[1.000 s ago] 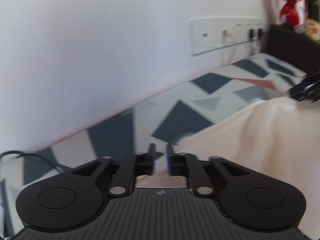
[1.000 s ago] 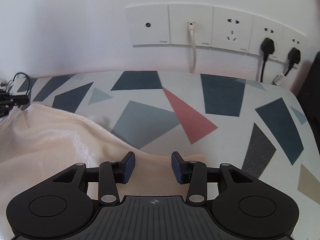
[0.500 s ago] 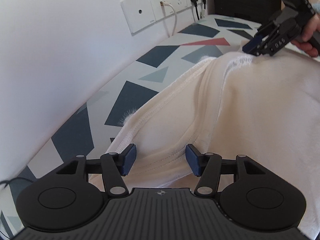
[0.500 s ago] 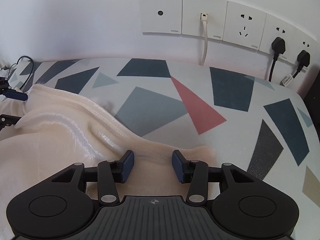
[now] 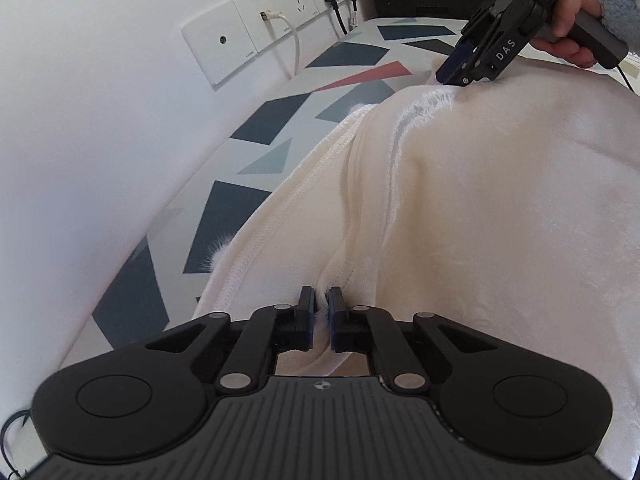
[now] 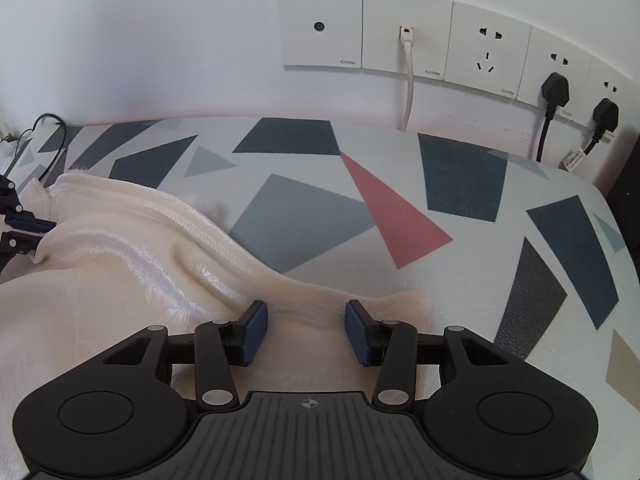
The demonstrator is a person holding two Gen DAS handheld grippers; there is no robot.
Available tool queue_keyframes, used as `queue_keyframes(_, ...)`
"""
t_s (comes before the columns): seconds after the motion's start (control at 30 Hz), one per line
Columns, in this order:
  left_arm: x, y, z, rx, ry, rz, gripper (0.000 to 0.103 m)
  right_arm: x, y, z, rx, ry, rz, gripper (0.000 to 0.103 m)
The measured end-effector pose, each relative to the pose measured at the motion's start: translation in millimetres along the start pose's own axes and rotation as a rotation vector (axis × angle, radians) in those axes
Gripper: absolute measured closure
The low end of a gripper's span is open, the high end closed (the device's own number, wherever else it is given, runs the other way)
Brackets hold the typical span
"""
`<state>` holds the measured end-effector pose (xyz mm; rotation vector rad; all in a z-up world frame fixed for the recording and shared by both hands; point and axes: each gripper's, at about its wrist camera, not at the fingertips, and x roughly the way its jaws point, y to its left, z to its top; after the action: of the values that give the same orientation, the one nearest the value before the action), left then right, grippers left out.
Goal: Fold clothes
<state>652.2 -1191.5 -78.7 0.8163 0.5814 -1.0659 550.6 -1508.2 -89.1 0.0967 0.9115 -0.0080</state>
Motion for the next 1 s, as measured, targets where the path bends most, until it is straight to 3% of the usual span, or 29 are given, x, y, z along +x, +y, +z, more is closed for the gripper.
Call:
queue_keyframes(0.17,-19.3,12.7,3.6,-0.01,-0.056,0.066,0.098,-1.2,-1.0,-2.4,0.007,-0.002,0.001,0.06)
queue_keyframes(0.3,-23.2,35.4,12.1,-0.083,-0.093,0.15,0.098,-0.9,-0.7,-3.2,0.01,-0.006,-0.002,0.059)
queue_keyframes(0.53,27.7,22.0,12.7,-0.076,-0.01,0.275,0.097,-1.6,3.4,-1.7,0.01,-0.04,-0.066,0.055)
queue_keyframes(0.57,30.5,19.8,13.4,-0.08,-0.008,0.295,0.094,-3.2,4.6,-1.4,0.002,-0.053,-0.087,0.055)
queue_keyframes(0.63,30.0,20.6,15.1,-0.087,-0.005,0.359,0.075,-5.9,4.4,-1.3,-0.008,-0.068,-0.119,0.054)
queue_keyframes(0.67,27.3,23.2,15.1,-0.095,-0.007,0.378,0.06,-6.5,2.4,-1.6,-0.005,-0.067,-0.121,0.054)
queue_keyframes(0.7,21.5,28.9,14.0,-0.119,-0.012,0.382,0.051,-6.7,-0.2,-2.0,0.002,-0.064,-0.118,0.053)
queue_keyframes(0.73,15.5,34.6,12.8,-0.144,-0.017,0.385,0.05,-5.6,-2.2,-2.8,0.007,-0.056,-0.109,0.052)
queue_keyframes(0.87,-15.2,53.6,4.9,-0.282,-0.009,0.356,0.05,-3.3,-0.9,2.9,0.006,-0.063,-0.063,0.047)
queue_keyframes(1.0,-51.5,53.9,-11.1,-0.42,0.002,0.272,0.05,-2.6,4.2,12.8,-0.003,-0.094,-0.016,0.048)
